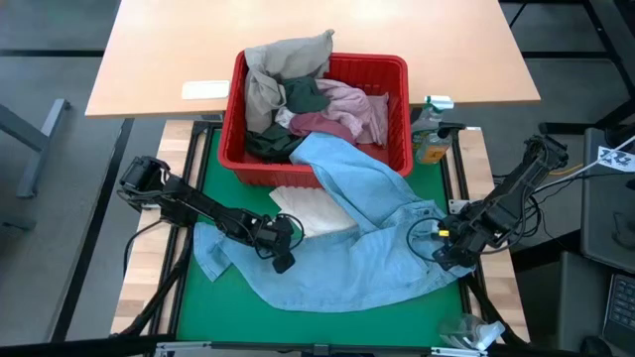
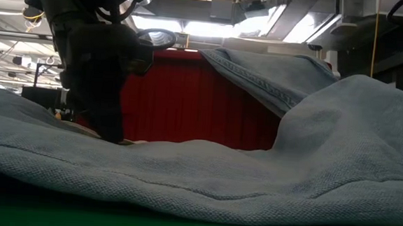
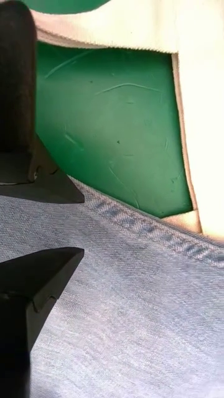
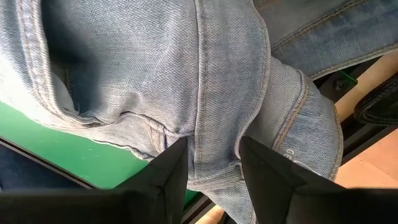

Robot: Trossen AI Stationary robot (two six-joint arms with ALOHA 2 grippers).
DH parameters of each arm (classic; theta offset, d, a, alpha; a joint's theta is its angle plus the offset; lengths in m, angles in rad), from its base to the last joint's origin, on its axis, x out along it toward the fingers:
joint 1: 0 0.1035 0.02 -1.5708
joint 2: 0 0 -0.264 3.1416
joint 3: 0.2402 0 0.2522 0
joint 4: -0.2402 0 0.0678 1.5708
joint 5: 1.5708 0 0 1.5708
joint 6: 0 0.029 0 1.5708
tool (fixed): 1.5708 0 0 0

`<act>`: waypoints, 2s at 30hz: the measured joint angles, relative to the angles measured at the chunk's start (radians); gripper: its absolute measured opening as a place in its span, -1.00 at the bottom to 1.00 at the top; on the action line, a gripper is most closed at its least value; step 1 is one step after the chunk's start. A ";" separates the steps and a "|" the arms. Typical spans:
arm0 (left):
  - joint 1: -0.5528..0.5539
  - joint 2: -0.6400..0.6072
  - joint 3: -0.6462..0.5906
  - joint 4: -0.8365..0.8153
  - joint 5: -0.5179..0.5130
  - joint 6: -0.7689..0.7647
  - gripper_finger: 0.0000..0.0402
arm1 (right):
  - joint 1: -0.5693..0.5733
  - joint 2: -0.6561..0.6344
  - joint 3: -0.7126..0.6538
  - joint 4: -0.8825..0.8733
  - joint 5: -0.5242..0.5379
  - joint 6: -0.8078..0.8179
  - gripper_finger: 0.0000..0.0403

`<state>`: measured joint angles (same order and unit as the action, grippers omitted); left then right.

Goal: Fold laundry
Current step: Fold the blue jeans

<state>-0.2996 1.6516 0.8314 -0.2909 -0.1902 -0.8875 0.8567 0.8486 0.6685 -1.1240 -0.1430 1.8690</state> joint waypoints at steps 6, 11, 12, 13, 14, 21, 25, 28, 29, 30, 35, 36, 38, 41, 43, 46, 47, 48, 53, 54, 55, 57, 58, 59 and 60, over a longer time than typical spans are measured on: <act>-0.003 0.000 0.000 0.001 0.005 0.000 -0.41 | 0.000 0.013 0.000 -0.001 -0.009 0.001 -0.27; -0.022 0.000 0.000 0.038 0.106 -0.025 -0.41 | 0.000 0.096 0.000 0.002 -0.021 -0.003 -0.27; -0.029 0.000 0.000 0.063 0.123 -0.026 -0.41 | 0.000 0.116 0.000 0.004 -0.030 -0.017 -0.27; -0.035 0.000 0.000 0.098 0.140 -0.021 -0.41 | 0.000 0.138 0.000 0.008 -0.033 -0.034 -0.27; -0.041 0.000 0.000 0.136 0.149 -0.012 -0.41 | 0.000 0.160 0.000 0.013 -0.032 -0.044 -0.27; -0.066 0.000 0.000 0.266 0.114 0.083 -0.41 | 0.000 0.261 0.000 0.078 -0.042 -0.104 -0.39; -0.065 0.000 0.000 0.248 0.098 0.083 -0.41 | 0.000 0.278 0.000 0.116 -0.050 -0.145 -0.69; -0.065 0.000 0.000 0.235 0.098 0.083 -0.41 | 0.000 0.278 0.000 0.161 -0.066 -0.151 -0.94; -0.066 0.000 0.000 0.230 0.099 0.083 -0.41 | 0.001 0.277 0.000 0.183 -0.079 -0.154 -0.96; -0.066 0.000 0.000 0.223 0.099 0.083 -0.41 | 0.000 0.275 0.000 0.206 -0.099 -0.155 -0.94; -0.066 0.000 0.000 0.191 0.098 0.083 -0.41 | 0.001 0.275 0.000 0.315 -0.208 -0.179 -0.95; -0.066 0.000 0.000 0.187 0.098 0.083 -0.41 | 0.001 0.275 0.000 0.335 -0.228 -0.191 -0.97; -0.066 0.000 0.000 0.173 0.098 0.083 -0.41 | 0.001 0.275 0.000 0.381 -0.274 -0.218 -0.98; -0.066 0.000 0.000 0.152 0.098 0.083 -0.41 | 0.001 0.281 0.000 0.431 -0.365 -0.225 -0.96; -0.066 0.000 0.000 0.142 0.098 0.081 -0.41 | 0.005 0.288 0.000 0.447 -0.428 -0.226 -0.98; -0.068 0.000 0.000 0.137 0.098 0.080 -0.41 | 0.042 0.301 0.000 0.448 -0.514 -0.209 -0.98; -0.068 0.000 0.000 0.135 0.098 0.080 -0.41 | 0.059 0.306 0.000 0.448 -0.549 -0.195 -0.97; -0.070 0.000 0.000 0.127 0.099 0.080 -0.41 | 0.076 0.315 0.000 0.448 -0.576 -0.182 -0.97; -0.077 0.000 0.000 0.097 0.102 0.079 -0.41 | 0.134 0.325 0.002 0.463 -0.552 -0.138 -0.99; -0.077 0.000 0.000 0.099 0.103 0.079 -0.41 | 0.136 0.319 0.002 0.464 -0.535 -0.124 -0.98; -0.076 0.000 0.000 0.101 0.102 0.079 -0.41 | 0.137 0.312 0.001 0.465 -0.512 -0.120 -0.97; -0.076 0.000 0.000 0.106 0.102 0.079 -0.41 | 0.140 0.291 0.005 0.465 -0.454 -0.119 -0.97; -0.076 0.000 0.000 0.105 0.102 0.079 -0.41 | 0.141 0.283 0.014 0.458 -0.428 -0.119 -0.97; -0.076 0.000 0.000 0.105 0.102 0.079 -0.41 | 0.140 0.274 0.024 0.458 -0.401 -0.119 -0.98; -0.076 0.000 0.000 0.105 0.102 0.079 -0.41 | 0.139 0.266 0.033 0.453 -0.375 -0.119 -0.98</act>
<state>-0.3755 1.6516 0.8314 -0.1854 -0.0883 -0.8085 0.9959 1.1144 0.7011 -0.6711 -0.5178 1.7499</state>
